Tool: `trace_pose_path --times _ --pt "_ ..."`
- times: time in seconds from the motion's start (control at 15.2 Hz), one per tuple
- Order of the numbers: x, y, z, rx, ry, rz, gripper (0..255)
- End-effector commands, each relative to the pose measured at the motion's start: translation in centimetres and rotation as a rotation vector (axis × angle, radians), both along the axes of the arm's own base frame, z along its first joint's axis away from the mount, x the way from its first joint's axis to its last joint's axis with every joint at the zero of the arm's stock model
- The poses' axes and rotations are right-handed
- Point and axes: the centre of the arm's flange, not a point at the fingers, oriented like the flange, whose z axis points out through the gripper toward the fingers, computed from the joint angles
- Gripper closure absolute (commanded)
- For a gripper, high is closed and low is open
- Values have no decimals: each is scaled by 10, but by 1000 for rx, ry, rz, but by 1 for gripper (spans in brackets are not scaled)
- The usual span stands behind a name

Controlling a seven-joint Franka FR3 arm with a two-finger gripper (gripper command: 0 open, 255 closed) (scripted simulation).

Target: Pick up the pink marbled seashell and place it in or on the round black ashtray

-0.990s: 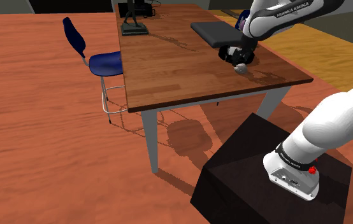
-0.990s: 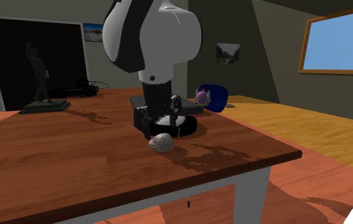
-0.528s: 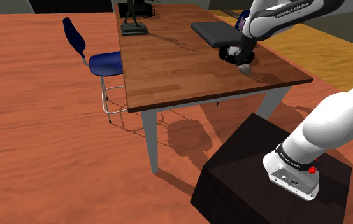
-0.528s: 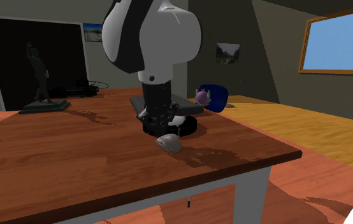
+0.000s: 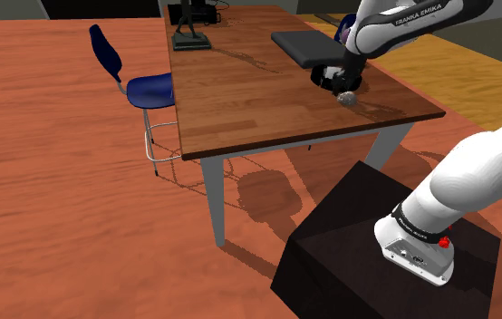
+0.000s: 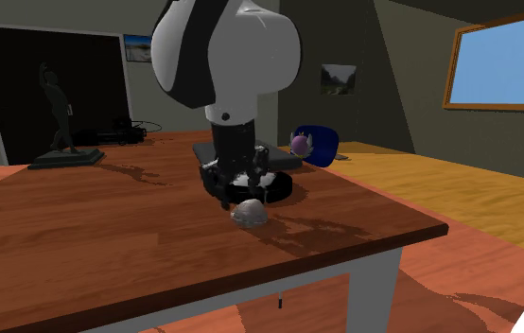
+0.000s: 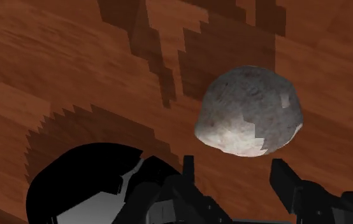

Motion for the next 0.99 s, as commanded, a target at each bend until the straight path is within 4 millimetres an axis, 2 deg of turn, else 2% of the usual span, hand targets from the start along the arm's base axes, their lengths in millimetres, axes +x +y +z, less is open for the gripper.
trace_pose_path --times 0.0,0.2,0.26,0.73,0.92 --pt "-17 8 7 4 -1 -74 0" --pt "-46 26 21 11 -4 -215 0" --pt "-49 28 22 12 -4 -229 0" --pt "-46 21 -17 12 -4 -229 0" --pt "-46 21 -17 12 -4 -229 0"
